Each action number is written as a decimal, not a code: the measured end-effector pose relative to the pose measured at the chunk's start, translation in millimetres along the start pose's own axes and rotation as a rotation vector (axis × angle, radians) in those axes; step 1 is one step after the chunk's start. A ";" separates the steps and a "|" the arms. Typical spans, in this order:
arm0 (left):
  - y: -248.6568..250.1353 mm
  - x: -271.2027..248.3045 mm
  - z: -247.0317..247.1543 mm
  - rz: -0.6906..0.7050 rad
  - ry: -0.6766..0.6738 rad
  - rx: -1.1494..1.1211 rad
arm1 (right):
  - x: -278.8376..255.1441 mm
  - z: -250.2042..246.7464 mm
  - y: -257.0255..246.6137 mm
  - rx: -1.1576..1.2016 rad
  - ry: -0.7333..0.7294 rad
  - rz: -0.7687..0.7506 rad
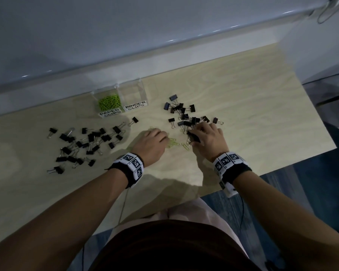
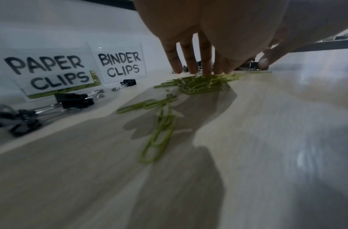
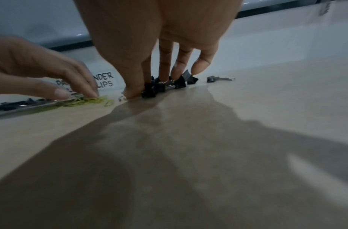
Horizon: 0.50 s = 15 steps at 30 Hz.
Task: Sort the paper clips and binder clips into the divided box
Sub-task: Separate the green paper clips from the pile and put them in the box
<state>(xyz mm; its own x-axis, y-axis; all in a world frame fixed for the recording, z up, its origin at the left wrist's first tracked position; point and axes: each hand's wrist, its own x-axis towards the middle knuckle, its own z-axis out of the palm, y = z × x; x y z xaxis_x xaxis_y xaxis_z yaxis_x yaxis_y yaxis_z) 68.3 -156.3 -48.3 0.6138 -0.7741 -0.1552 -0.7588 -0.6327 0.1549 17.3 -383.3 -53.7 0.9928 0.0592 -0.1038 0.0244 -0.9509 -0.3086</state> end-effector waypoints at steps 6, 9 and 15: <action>26.4 27.8 -9.7 -0.065 -0.103 0.014 | 1.2 -2.0 13.5 0.012 0.079 0.046; 32.1 33.2 -4.8 -0.101 -0.137 0.050 | 6.7 -1.4 2.2 -0.075 0.092 -0.001; 32.9 32.4 -1.0 -0.126 -0.179 0.056 | 28.1 -0.7 -7.8 -0.200 -0.016 0.044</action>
<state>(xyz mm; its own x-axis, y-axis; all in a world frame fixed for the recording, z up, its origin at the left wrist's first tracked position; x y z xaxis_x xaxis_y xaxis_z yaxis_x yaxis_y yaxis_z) 63.5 -202.2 -47.3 0.6594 -0.6698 -0.3414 -0.6928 -0.7177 0.0699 45.1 -374.4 -53.5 0.9915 0.0193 -0.1288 0.0051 -0.9940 -0.1094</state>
